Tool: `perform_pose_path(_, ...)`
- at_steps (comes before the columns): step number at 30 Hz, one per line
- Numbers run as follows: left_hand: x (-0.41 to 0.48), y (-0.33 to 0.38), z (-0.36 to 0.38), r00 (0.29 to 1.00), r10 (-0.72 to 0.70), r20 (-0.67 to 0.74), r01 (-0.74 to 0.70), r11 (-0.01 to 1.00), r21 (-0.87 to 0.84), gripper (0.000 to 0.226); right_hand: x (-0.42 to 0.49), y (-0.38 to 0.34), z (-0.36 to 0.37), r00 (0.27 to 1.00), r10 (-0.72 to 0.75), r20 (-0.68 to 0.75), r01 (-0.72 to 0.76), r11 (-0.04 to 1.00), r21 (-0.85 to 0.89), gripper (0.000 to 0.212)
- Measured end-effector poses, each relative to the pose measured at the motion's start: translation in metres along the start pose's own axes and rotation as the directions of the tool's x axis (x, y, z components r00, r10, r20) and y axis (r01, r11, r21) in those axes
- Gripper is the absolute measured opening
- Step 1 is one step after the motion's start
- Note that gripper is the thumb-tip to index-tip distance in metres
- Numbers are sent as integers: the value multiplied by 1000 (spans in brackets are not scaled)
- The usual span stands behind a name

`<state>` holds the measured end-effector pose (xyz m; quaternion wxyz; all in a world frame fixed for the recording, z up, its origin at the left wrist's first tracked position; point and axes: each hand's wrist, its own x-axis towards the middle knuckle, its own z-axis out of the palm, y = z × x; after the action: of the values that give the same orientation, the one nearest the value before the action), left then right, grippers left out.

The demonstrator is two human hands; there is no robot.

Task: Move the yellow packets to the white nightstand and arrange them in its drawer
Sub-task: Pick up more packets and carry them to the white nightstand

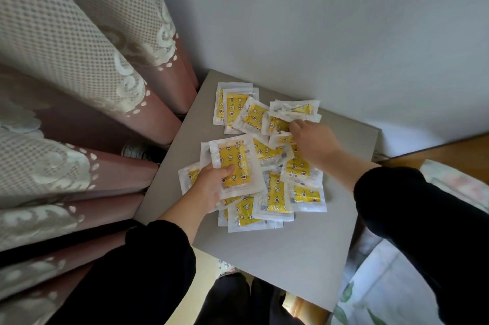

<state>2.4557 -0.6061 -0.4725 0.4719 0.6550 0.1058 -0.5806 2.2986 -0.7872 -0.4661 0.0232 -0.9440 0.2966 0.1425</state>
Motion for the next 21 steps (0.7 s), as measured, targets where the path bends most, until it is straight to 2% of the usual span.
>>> perform_pose_path(3,0,1,4,1000,-2,3,2,1000,7,21,11,9,0,998,45,-37,-41,994,98,38)
perform_pose_path(5,0,1,6,1000,2,1,-2,1000,12,21,22,15,-4,1000,4,-31,-3,999,48,34)
perform_pose_path(9,2,2,8,1000,-2,-4,2,1000,10,25,46,15,-16,995,-61,85,66,996,-58,40)
perform_pose_path(13,4,0,10,1000,-11,19,12,1000,-29,20,62,10,-21,977,-43,207,35,998,43,39)
perform_pose_path(17,4,-2,10,1000,-19,25,20,999,-31,22,56,6,-19,996,-40,79,39,999,15,43)
perform_pose_path(21,2,-2,6,999,-29,22,30,999,-31,20,38,4,-14,996,-58,-66,67,989,134,56)
